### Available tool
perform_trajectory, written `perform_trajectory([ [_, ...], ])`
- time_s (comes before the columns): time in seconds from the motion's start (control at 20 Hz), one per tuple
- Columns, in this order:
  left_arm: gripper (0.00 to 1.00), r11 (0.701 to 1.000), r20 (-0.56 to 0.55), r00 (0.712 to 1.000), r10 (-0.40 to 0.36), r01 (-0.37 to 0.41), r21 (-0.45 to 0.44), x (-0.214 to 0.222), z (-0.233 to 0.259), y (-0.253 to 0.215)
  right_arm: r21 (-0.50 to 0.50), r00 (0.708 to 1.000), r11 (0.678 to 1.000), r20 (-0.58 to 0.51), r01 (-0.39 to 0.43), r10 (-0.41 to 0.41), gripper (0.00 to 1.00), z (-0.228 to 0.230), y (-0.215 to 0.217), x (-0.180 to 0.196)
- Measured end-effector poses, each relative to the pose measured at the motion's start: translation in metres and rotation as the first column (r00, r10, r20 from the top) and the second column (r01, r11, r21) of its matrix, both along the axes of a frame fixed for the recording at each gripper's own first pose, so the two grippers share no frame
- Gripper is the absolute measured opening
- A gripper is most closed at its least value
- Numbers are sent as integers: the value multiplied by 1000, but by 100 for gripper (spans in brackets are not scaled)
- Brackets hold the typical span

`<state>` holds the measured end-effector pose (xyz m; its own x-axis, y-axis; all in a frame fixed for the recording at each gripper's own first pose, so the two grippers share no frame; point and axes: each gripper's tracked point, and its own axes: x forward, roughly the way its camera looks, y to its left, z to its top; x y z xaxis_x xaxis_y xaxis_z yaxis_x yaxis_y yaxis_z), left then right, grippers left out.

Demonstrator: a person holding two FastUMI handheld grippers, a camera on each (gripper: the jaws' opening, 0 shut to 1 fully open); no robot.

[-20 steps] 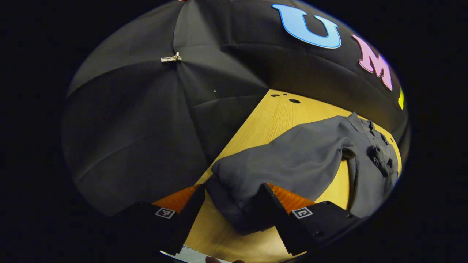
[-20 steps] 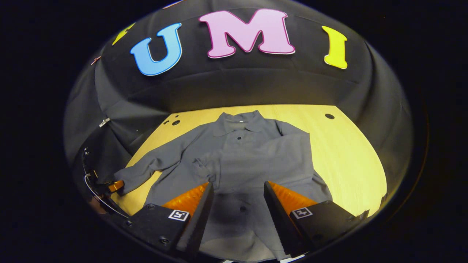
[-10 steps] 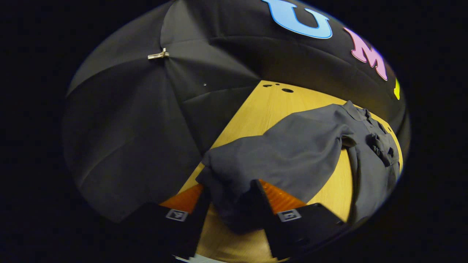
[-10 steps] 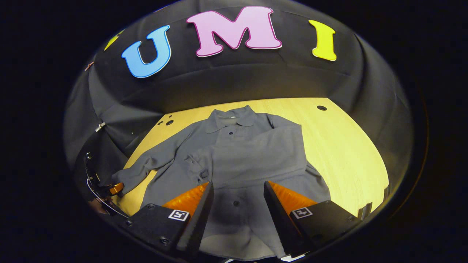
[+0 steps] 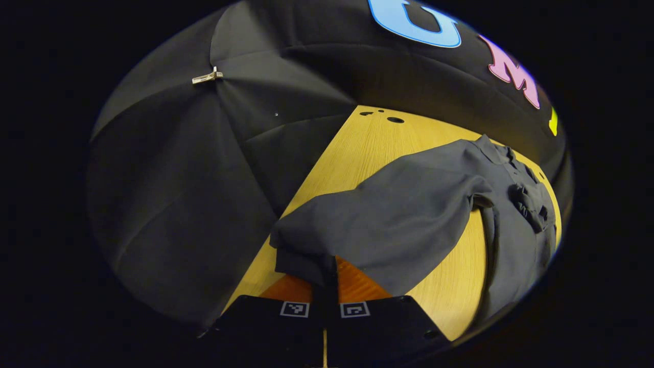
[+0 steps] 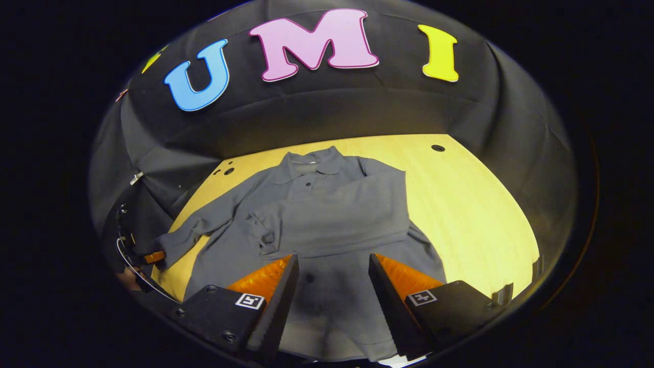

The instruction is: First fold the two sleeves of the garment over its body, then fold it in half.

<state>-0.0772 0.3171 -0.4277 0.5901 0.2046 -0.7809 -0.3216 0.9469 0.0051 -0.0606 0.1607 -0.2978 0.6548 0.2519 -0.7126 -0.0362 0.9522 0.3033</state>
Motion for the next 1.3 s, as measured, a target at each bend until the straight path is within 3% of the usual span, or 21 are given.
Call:
perform_trajectory([
  [0.25,7,998,99,995,-1,-5,59,14,65,-18,-21,999,999,2,33,-33,86,-4,-43,-3],
  [0.55,7,987,187,978,-95,68,145,44,138,-63,-5,996,996,-14,89,-89,86,-16,-80,-12],
  [0.95,7,982,333,925,-183,159,98,80,213,-152,10,986,986,-21,168,-167,86,-28,-126,-20],
  [1.3,7,956,391,874,-288,289,59,117,241,-247,16,970,971,-41,240,-239,86,-38,-164,-35],
])
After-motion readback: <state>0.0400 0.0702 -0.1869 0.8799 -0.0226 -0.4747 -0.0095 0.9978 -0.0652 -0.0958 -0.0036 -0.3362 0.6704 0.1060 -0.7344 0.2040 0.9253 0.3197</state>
